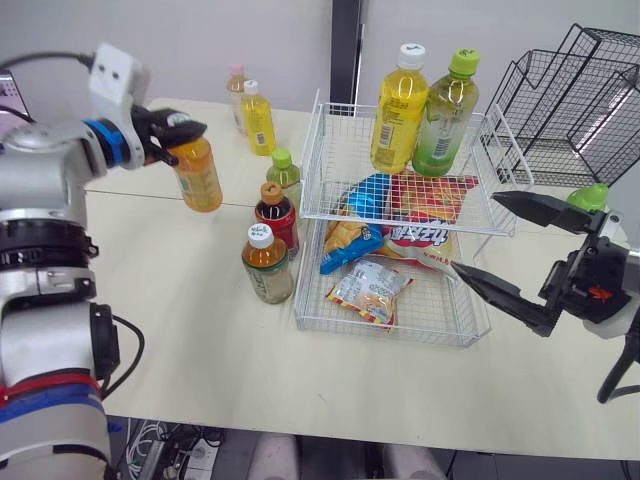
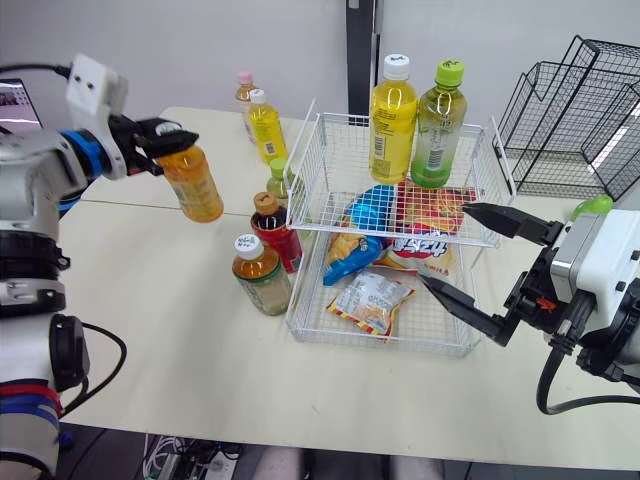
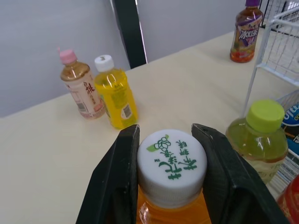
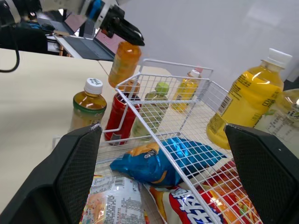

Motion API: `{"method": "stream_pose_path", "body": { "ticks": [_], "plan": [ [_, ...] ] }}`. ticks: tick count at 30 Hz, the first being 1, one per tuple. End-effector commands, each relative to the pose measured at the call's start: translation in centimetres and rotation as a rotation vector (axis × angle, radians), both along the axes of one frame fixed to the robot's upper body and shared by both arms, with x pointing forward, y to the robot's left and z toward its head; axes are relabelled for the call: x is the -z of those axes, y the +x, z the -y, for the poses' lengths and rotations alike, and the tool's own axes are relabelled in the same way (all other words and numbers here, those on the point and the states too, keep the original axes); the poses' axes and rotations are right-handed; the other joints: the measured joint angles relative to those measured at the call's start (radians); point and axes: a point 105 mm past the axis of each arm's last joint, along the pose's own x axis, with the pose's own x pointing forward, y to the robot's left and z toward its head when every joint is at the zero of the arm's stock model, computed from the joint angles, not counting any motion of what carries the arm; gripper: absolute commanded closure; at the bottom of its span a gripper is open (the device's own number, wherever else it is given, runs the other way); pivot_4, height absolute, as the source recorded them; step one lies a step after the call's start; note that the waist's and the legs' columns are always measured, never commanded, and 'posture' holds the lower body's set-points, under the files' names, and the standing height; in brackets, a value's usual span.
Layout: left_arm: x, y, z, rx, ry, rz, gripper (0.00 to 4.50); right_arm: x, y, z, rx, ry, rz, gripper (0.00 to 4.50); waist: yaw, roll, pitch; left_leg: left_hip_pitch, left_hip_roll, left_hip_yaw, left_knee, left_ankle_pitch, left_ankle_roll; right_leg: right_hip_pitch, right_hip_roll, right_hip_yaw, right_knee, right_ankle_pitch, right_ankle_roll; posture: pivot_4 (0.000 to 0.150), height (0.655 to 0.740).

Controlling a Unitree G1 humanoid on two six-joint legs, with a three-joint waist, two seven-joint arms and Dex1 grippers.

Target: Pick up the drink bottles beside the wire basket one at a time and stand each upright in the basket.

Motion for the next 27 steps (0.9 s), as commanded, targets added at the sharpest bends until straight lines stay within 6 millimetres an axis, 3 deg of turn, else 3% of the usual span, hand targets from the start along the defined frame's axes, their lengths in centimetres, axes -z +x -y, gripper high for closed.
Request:
{"method": "stream_pose_path", "body": {
  "ticks": [1,8,13,17,23,27],
  "plan": [
    [-5.2,-1.0,0.9,0.047,0.03,0.143,3.14,-0.8,0.0,0.5,0.031,0.007,0.045,0.0,0.0,0.0,0.0,0.0,0.0,0.0,0.0,0.0,0.0,0.0,0.0,0.0,0.0,0.0,0.0,0.15,0.7268],
    [-12.7,-2.6,4.2,0.188,-0.025,0.252,3.14,-0.9,-0.2,0.6,0.051,0.012,0.046,0.0,-0.005,0.0,0.0,-0.004,0.0,-0.001,0.0,0.0,0.0,-0.003,0.001,-0.001,0.0,0.0,0.0,0.15,0.7268],
    [-15.7,-3.8,7.7,0.345,-0.058,0.253,3.14,-0.3,-0.4,0.5,0.049,0.012,0.018,0.0,-0.006,0.0,0.001,-0.007,-0.001,-0.004,0.0,0.0,0.0,-0.004,0.001,-0.004,-0.001,0.0,0.0,0.15,0.7268],
    [-16.9,-4.4,10.7,0.451,-0.078,0.248,3.14,0.0,-0.6,0.3,0.055,0.013,0.011,0.0,-0.007,0.0,0.001,-0.007,0.0,-0.005,0.0,0.0,0.0,-0.004,0.001,-0.006,-0.001,-0.001,0.002,0.15,0.7268],
    [-16.6,-4.1,14.7,0.561,-0.069,0.223,3.14,0.2,-0.9,0.3,0.071,0.027,0.007,0.0,-0.009,0.0,0.001,-0.008,0.0,-0.006,0.0,0.0,0.0,-0.004,0.001,-0.007,-0.001,-0.001,0.002,0.15,0.7268],
    [-16.5,-4.0,16.2,0.593,-0.076,0.222,3.14,0.3,-1.1,0.3,0.081,0.032,0.008,0.0,-0.01,0.0,0.001,-0.009,-0.001,-0.006,0.0,0.0,0.0,-0.005,0.001,-0.007,-0.001,-0.001,0.001,0.15,0.7268]
  ]
}}
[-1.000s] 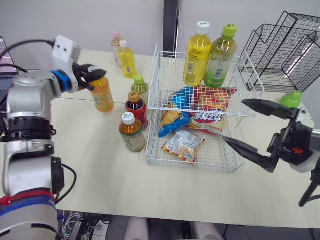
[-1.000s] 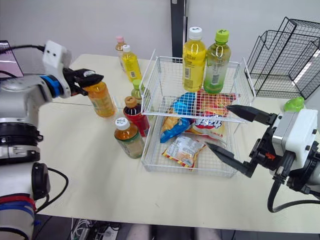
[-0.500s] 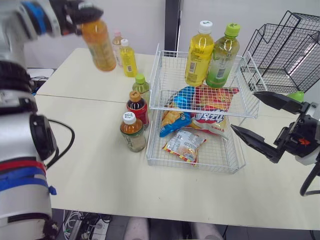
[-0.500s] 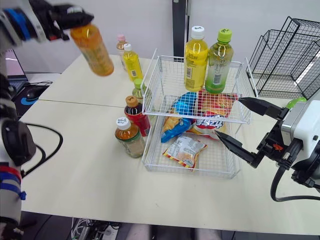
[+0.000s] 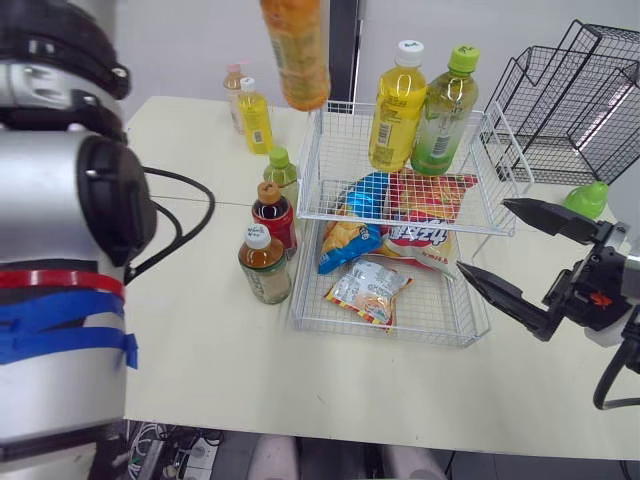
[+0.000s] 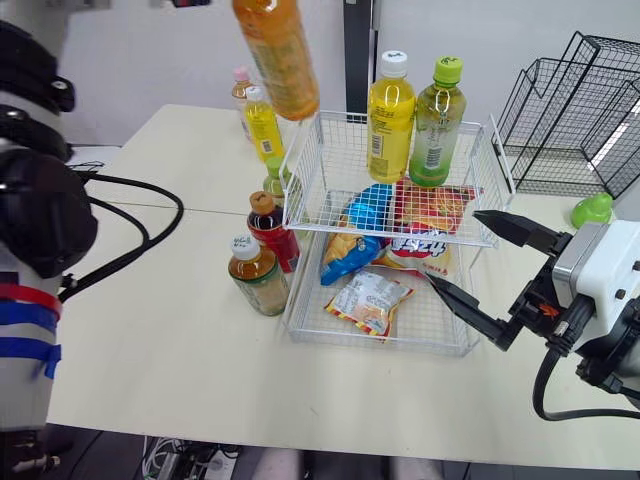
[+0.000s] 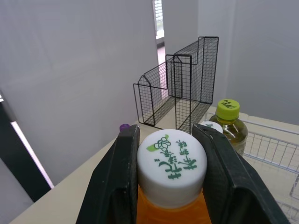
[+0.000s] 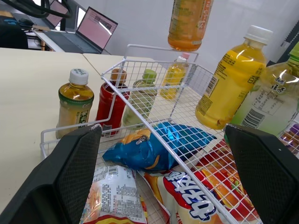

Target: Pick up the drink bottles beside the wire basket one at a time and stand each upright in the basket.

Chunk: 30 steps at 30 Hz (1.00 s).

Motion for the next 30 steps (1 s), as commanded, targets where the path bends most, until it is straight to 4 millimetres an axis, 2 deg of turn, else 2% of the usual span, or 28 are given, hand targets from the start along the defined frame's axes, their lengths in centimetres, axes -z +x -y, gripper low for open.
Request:
{"method": "stream_pose_path", "body": {
  "ticks": [1,5,12,16,22,26,28,30],
  "plan": [
    [-3.3,-1.8,1.3,0.045,-0.032,0.13,3.14,-0.8,-0.6,0.0,0.015,0.001,0.048,0.0,-0.001,0.0,0.0,0.0,0.0,0.0,0.0,0.0,0.0,0.0,0.0,0.0,0.0,0.0,0.0,0.15,0.7268],
    [-2.6,-1.0,2.4,0.039,-0.043,0.127,3.14,-0.8,-0.7,0.1,0.02,0.0,0.05,0.0,-0.001,0.0,0.0,0.0,0.0,0.0,0.0,0.0,0.0,0.0,0.0,0.0,0.001,0.0,0.0,0.15,0.7268],
    [-0.1,0.8,3.7,0.009,-0.027,0.087,3.14,-1.1,-0.9,0.2,0.032,0.004,0.064,0.0,-0.001,0.001,0.0,0.0,-0.001,0.0,0.0,0.0,0.0,0.0,0.0,0.0,0.001,0.0,0.0,0.15,0.7268],
    [2.0,2.1,4.5,-0.008,-0.03,0.03,3.14,-1.3,-1.1,0.2,0.033,0.008,0.065,0.0,0.0,0.001,0.0,0.0,-0.001,0.0,0.0,0.0,0.0,0.0,0.0,0.0,0.001,0.001,-0.001,0.15,0.7268],
    [3.7,3.0,5.0,-0.032,-0.014,-0.005,3.14,-1.2,-1.2,0.1,0.031,0.011,0.06,0.0,0.0,0.001,0.0,0.0,-0.001,0.0,0.0,0.0,0.0,0.0,0.0,0.0,0.001,0.001,-0.001,0.15,0.7268],
    [4.0,3.0,5.1,-0.022,-0.013,-0.018,3.14,-1.2,-1.4,0.1,0.031,0.011,0.058,0.0,0.0,0.001,0.0,0.0,-0.001,0.0,0.0,0.0,0.0,0.0,0.0,0.0,0.001,0.001,-0.001,0.15,0.7268],
    [4.1,2.9,5.1,-0.01,-0.006,-0.017,2.42,-1.2,-1.4,0.1,0.031,0.01,0.058,0.0,0.0,0.001,0.0,0.0,-0.001,0.0,0.0,0.0,0.0,0.0,0.0,0.0,0.001,0.001,-0.001,0.15,0.7268],
    [4.0,2.6,5.1,0.01,0.002,-0.014,1.93,-1.2,-1.4,0.1,0.031,0.01,0.056,0.0,0.0,0.001,0.0,0.0,-0.001,0.0,0.0,0.0,0.0,0.001,0.0,0.0,0.001,0.001,-0.001,0.15,0.7268]
  ]
}}
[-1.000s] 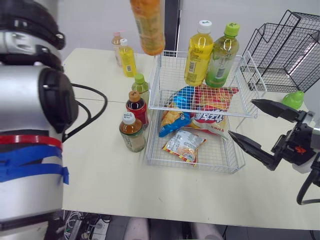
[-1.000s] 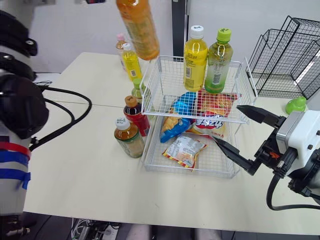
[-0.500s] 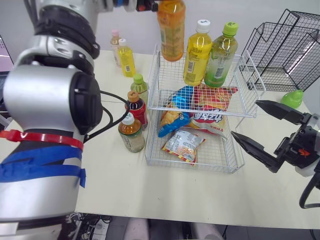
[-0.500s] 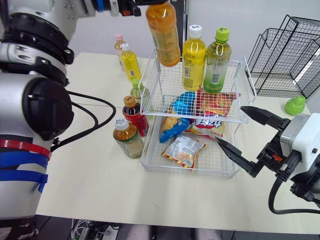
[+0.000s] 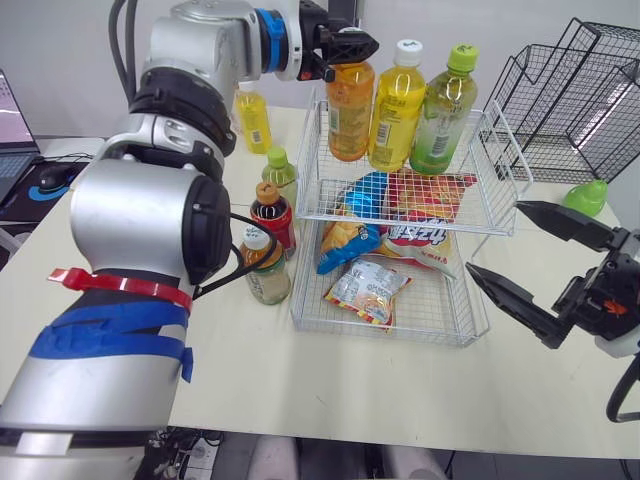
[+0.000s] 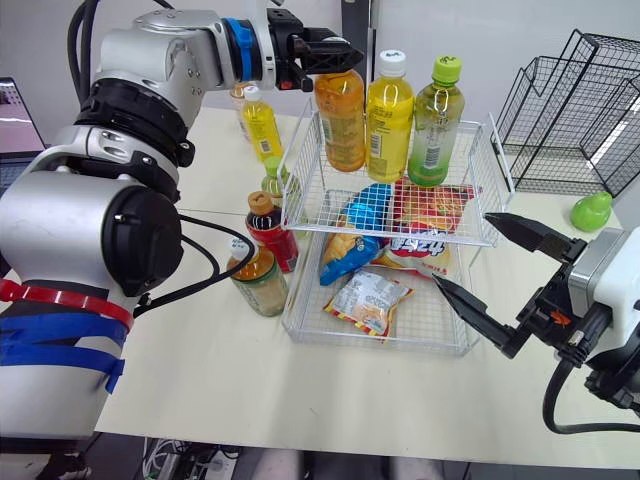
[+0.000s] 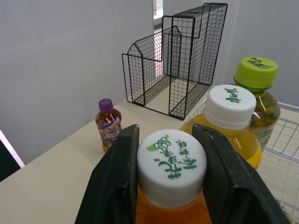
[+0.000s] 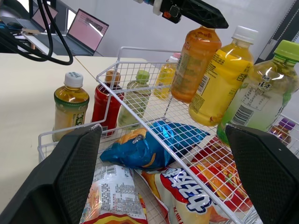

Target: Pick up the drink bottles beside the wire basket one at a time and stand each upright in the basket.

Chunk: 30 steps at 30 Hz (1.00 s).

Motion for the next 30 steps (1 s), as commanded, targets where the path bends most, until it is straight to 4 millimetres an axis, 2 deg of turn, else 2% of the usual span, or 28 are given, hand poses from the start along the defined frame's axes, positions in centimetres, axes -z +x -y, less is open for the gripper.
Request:
{"method": "stream_pose_path", "body": {
  "ticks": [1,6,14,19,23,27,30],
  "plan": [
    [-2.8,-1.4,0.2,0.057,-0.019,0.089,1.6,-0.7,-0.5,-0.1,0.004,-0.018,0.049,0.0,0.0,0.0,0.0,0.0,0.0,0.0,0.0,0.0,0.0,0.0,0.0,0.0,0.0,0.0,0.0,0.15,0.7268],
    [-3.8,-2.2,-0.6,0.094,-0.018,0.109,0.01,-0.7,-0.4,-0.1,0.002,-0.02,0.046,0.0,-0.001,0.0,0.0,0.001,0.0,0.0,0.0,0.0,0.0,0.001,0.0,0.0,0.0,0.0,0.0,0.15,0.7268],
    [-5.4,-3.8,-4.2,0.105,0.047,0.186,0.01,-0.7,0.2,0.1,-0.01,-0.026,0.048,0.0,-0.002,0.0,0.0,0.001,0.0,0.0,0.0,0.0,0.0,0.001,0.0,0.0,0.0,0.0,0.0,0.15,0.7268],
    [-5.7,-4.7,-8.1,0.054,0.086,0.251,0.01,-0.6,0.7,0.2,-0.026,-0.031,0.042,0.0,-0.002,0.001,-0.001,0.001,0.001,0.0,0.0,0.0,0.0,0.001,0.0,0.0,0.0,0.0,0.0,0.15,0.7268],
    [-4.4,-5.3,-11.2,0.003,0.086,0.259,0.01,-0.6,1.2,0.1,-0.057,-0.071,0.059,0.0,-0.003,0.002,-0.001,0.005,0.002,0.0,0.0,0.0,0.0,0.003,0.0,0.0,0.002,0.0,-0.001,0.15,0.7268],
    [-1.7,-6.7,-14.4,-0.068,0.09,0.248,0.01,-0.6,1.2,-0.9,-0.157,-0.131,0.086,0.0,-0.003,0.003,-0.001,0.008,0.003,0.001,0.0,0.0,0.0,0.005,0.0,0.001,0.002,0.0,-0.001,0.15,0.7268],
    [1.3,-8.4,-16.7,-0.112,0.17,0.178,0.01,0.6,0.4,-2.6,-0.289,-0.188,0.058,0.0,-0.005,0.003,-0.001,0.008,0.003,0.0,-0.001,0.0,-0.001,0.005,0.0,0.0,0.003,-0.001,-0.002,0.15,0.7268]
  ]
}}
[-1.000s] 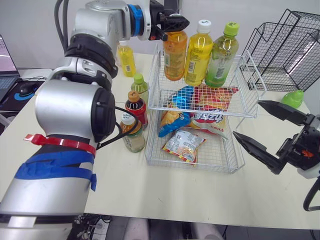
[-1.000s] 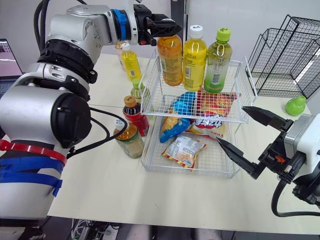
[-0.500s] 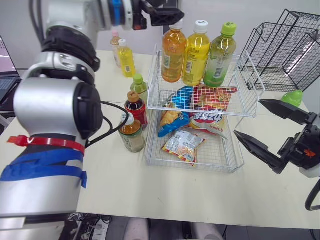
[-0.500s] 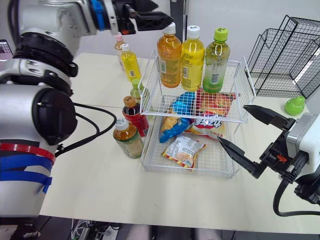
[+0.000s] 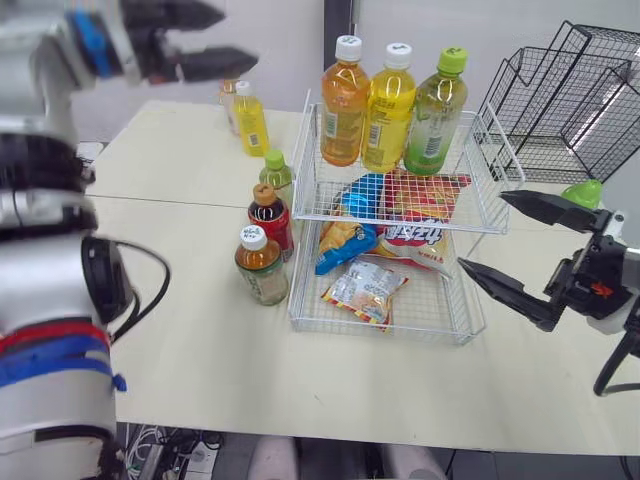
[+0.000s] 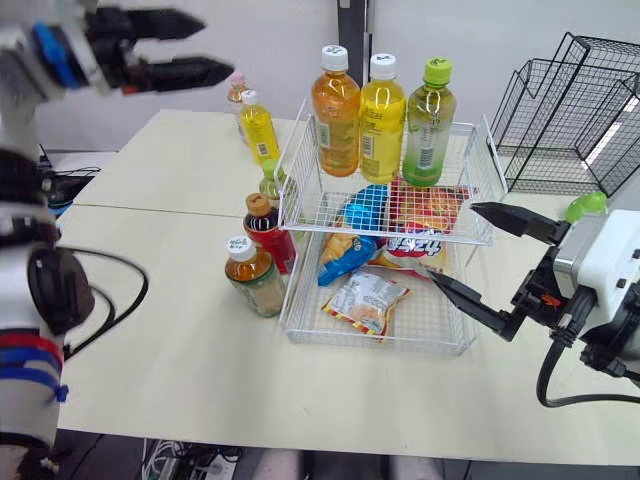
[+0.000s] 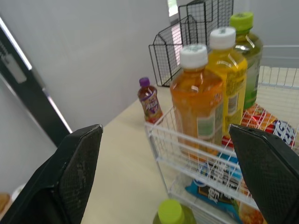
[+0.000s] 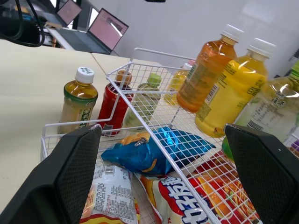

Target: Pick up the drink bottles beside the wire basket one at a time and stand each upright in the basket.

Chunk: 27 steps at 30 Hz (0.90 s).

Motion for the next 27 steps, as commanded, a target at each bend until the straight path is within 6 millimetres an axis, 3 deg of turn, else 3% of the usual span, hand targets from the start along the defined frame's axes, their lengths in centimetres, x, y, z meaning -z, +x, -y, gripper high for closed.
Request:
{"method": "stream_pose_path", "body": {
  "ticks": [1,6,10,13,19,24,27],
  "plan": [
    [-0.3,-3.2,-1.4,-0.011,0.058,0.032,0.01,0.8,-1.4,-1.9,-0.147,-0.072,0.007,0.0,0.001,0.0,0.0,0.0,0.0,0.0,0.0,0.0,0.0,0.0,0.0,0.0,0.0,0.0,0.0,0.15,0.7268],
    [3.8,-7.0,-4.0,-0.064,0.063,-0.149,0.01,3.1,-3.5,-4.0,-0.349,-0.12,-0.073,0.0,0.001,0.0,0.0,0.001,0.001,-0.001,0.0,0.0,0.0,0.002,-0.001,-0.001,0.001,0.0,-0.001,0.15,0.7268],
    [7.4,-9.6,-3.1,-0.072,-0.012,-0.261,0.01,4.0,-4.2,-4.5,-0.423,-0.131,-0.105,0.0,0.008,0.0,0.0,0.005,0.002,-0.002,0.001,0.0,0.0,0.007,-0.005,-0.003,0.0,-0.001,-0.001,0.15,0.7268],
    [10.6,-11.1,-1.3,-0.098,-0.114,-0.323,0.01,4.2,-4.4,-4.7,-0.451,-0.136,-0.1,0.0,0.011,0.0,0.0,0.01,0.0,-0.002,0.001,0.0,0.0,0.015,-0.008,-0.004,-0.003,-0.002,0.0,0.15,0.7268],
    [13.7,-11.1,2.1,-0.306,-0.307,-0.199,0.01,3.9,-3.8,-4.6,-0.442,-0.092,-0.103,0.0,0.013,-0.003,-0.002,0.021,0.0,-0.002,0.001,0.0,0.0,0.025,-0.013,-0.004,-0.004,-0.005,0.001,0.15,0.7268],
    [14.2,-10.9,4.3,-0.423,-0.373,-0.133,0.01,3.3,-2.6,-4.0,-0.376,-0.096,-0.076,0.0,0.013,-0.004,-0.002,0.022,-0.001,-0.002,0.0,0.0,0.0,0.026,-0.007,-0.003,-0.004,-0.004,0.001,0.15,0.7268],
    [14.4,-10.3,4.5,-0.532,-0.386,-0.096,0.01,3.1,-1.6,-3.5,-0.319,-0.087,-0.074,0.0,0.012,-0.004,-0.002,0.022,-0.001,-0.002,0.0,0.0,0.0,0.026,-0.007,-0.002,-0.005,-0.003,-0.001,0.15,0.7268]
  ]
}}
